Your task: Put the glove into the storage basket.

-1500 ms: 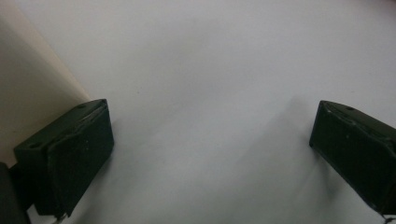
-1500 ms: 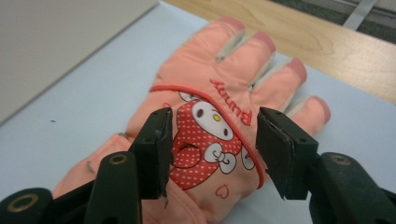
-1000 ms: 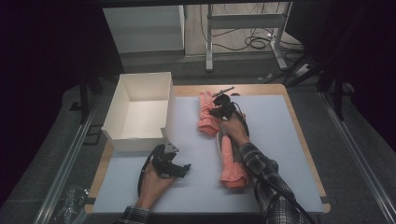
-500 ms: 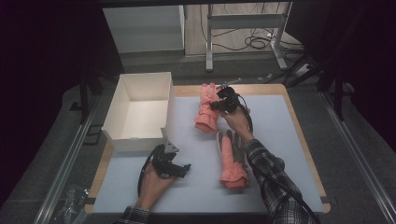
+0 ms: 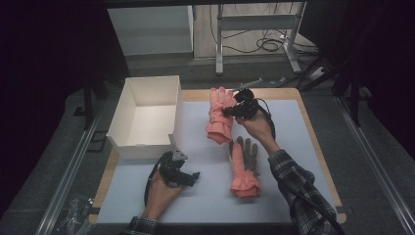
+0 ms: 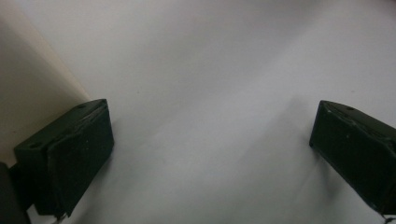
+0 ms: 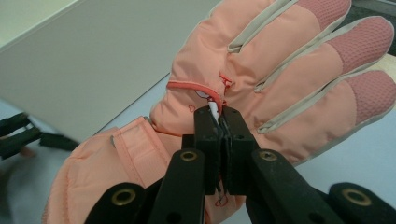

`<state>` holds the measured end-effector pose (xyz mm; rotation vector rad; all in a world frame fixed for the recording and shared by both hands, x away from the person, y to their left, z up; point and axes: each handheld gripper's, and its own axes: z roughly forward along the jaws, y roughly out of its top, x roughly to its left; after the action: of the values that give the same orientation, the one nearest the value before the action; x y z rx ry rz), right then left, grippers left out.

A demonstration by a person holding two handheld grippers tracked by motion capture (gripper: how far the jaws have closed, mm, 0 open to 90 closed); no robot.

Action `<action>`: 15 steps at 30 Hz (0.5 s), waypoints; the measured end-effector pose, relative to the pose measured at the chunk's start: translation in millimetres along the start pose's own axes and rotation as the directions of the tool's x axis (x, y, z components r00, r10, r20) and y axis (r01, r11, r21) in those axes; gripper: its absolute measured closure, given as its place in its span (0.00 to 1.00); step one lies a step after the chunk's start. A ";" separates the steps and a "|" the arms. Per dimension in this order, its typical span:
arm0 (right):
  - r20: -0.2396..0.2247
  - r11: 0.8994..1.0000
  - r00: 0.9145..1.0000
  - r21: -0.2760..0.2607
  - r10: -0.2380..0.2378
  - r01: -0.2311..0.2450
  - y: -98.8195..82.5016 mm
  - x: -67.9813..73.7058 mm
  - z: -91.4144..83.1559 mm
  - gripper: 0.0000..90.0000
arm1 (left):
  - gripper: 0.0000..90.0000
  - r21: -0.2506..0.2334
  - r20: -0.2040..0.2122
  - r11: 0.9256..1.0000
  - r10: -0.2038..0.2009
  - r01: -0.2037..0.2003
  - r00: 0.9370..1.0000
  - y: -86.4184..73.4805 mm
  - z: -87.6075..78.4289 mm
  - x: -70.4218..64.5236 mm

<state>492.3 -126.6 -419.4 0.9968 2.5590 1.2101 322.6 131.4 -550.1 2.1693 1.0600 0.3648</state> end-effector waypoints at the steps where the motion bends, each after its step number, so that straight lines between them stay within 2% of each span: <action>1: -0.004 1.000 1.000 -0.001 -0.003 0.003 -1.3 1.0 -2.4 0.96 | 0.00 0.000 0.000 1.000 0.000 0.000 1.000 0.0 0.0 0.0; 6: -0.023 1.000 1.000 0.002 -0.003 0.003 -10.2 5.8 -16.3 0.96 | 0.00 -0.001 0.000 1.000 -0.002 0.002 1.000 0.0 0.0 -0.2; 7: -0.036 1.000 0.999 0.004 -0.003 0.003 -17.2 8.3 -24.8 0.96 | 0.00 -0.001 0.000 1.000 -0.002 0.002 1.000 0.0 0.0 -0.2; 15: -0.048 1.000 0.999 0.016 -0.004 0.005 -40.0 18.7 -49.1 0.95 | 0.00 0.001 -0.001 1.000 0.003 -0.003 1.000 0.2 -0.1 0.1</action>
<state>438.6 -164.6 -413.2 0.9765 2.6100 1.2283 322.6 131.4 -549.9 2.1718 1.0579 0.3665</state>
